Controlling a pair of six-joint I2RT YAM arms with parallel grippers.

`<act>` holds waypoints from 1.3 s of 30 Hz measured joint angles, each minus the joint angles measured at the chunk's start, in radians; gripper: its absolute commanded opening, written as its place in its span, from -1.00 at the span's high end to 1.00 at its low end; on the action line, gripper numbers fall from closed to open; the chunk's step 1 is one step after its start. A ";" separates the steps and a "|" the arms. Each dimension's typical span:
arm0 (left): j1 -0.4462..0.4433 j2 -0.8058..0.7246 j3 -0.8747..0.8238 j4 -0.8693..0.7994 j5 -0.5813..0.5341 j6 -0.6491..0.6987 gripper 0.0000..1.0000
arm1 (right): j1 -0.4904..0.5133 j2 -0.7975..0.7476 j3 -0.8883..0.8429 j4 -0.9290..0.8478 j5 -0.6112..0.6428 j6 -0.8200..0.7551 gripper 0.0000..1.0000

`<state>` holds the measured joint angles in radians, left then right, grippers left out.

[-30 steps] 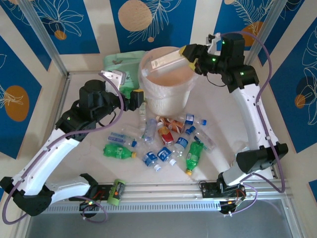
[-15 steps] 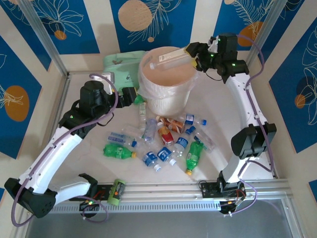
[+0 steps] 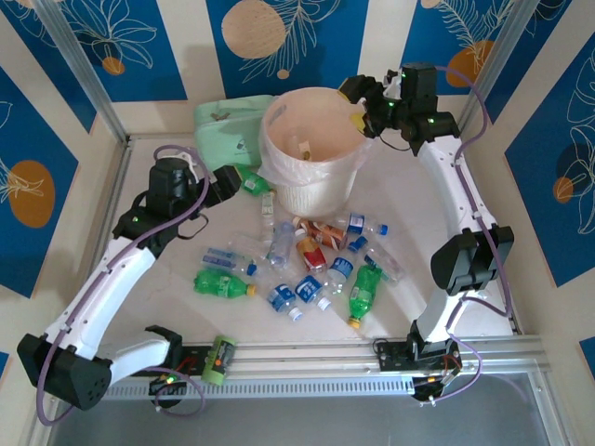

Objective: Put the plastic bottles in the bin

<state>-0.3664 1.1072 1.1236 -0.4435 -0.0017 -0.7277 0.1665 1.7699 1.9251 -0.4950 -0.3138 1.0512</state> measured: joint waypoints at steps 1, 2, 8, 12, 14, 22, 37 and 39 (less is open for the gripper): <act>0.005 0.001 0.000 -0.011 -0.003 -0.017 -0.83 | 0.000 -0.004 0.000 -0.004 0.000 -0.004 -0.67; 0.012 0.004 0.000 -0.024 -0.005 -0.035 -0.80 | 0.004 -0.011 0.000 -0.013 0.002 -0.010 -0.67; 0.028 0.115 0.018 -0.060 -0.017 -0.123 -0.76 | 0.056 -0.121 -0.002 -0.096 0.059 -0.101 -0.66; 0.029 0.233 0.036 -0.053 -0.019 -0.179 -0.75 | 0.134 -0.283 -0.068 -0.139 0.118 -0.180 -0.66; 0.029 0.300 0.055 -0.043 -0.023 -0.209 -0.75 | 0.177 -0.373 -0.128 -0.154 0.146 -0.212 -0.66; 0.032 0.557 0.196 -0.022 -0.056 -0.317 -0.72 | 0.272 -0.621 -0.415 -0.202 0.246 -0.273 -0.66; 0.036 0.905 0.507 -0.072 -0.138 -0.425 -0.79 | 0.373 -0.687 -0.576 -0.232 0.290 -0.278 -0.65; 0.036 0.924 0.526 -0.076 -0.141 -0.427 -0.78 | 0.387 -0.698 -0.585 -0.233 0.294 -0.278 -0.65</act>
<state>-0.3305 2.0308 1.6497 -0.5198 -0.1429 -1.1549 0.5537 1.0714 1.3399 -0.7277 -0.0200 0.7727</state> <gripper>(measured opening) 0.894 0.825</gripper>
